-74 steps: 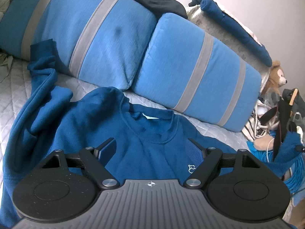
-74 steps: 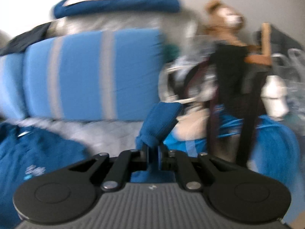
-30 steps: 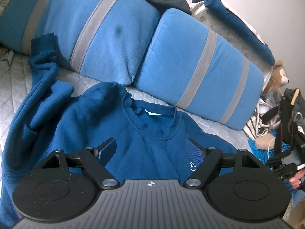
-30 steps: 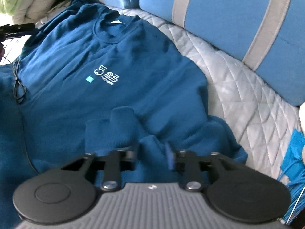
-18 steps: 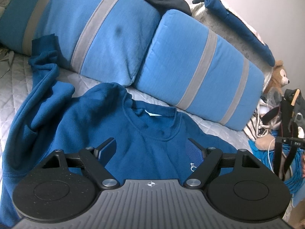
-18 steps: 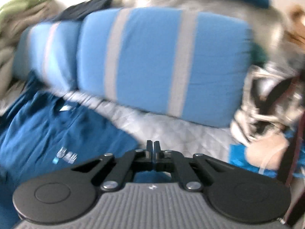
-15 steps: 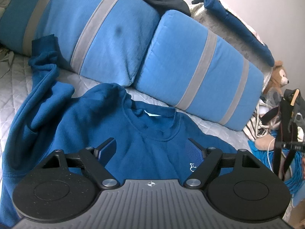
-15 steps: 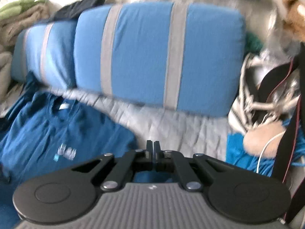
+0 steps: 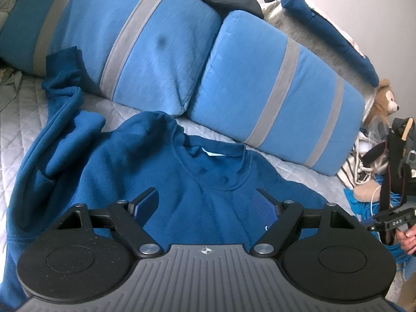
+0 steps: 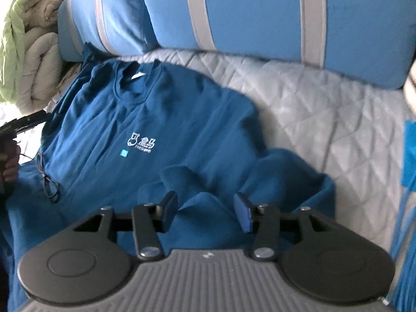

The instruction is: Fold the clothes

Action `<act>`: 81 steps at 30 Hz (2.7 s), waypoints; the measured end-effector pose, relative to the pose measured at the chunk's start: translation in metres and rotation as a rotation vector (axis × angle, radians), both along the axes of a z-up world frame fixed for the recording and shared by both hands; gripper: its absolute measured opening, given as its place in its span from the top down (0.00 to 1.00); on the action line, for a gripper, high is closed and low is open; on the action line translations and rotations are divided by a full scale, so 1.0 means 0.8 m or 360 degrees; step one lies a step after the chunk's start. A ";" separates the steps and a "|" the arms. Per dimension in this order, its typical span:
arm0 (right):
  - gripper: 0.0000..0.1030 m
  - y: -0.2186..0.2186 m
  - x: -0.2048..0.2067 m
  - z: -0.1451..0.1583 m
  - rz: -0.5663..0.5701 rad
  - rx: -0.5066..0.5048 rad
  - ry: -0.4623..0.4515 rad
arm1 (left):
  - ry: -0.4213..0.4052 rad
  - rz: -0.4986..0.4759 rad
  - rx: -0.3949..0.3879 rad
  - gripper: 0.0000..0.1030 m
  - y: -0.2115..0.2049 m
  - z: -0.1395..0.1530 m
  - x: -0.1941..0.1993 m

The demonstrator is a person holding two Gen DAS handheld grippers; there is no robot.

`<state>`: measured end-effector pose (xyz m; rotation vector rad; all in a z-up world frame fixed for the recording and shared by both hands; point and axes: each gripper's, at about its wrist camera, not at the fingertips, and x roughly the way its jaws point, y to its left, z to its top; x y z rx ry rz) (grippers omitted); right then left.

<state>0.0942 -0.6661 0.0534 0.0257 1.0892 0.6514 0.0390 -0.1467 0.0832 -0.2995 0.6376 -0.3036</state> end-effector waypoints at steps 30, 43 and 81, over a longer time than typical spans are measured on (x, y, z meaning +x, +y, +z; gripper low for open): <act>0.94 -0.247 -0.246 0.053 -0.2083 -0.0172 -0.1044 | -0.0027 -0.0014 -0.0027 0.23 0.000 0.003 -0.006; 0.29 -0.232 -0.274 -0.015 -0.1970 -0.0370 -0.0810 | -0.0016 -0.0011 -0.0029 0.23 0.001 0.003 -0.004; 0.30 -0.212 -0.280 -0.014 -0.2090 -0.0844 -0.0880 | -0.0002 -0.0011 -0.0034 0.23 0.001 0.001 -0.005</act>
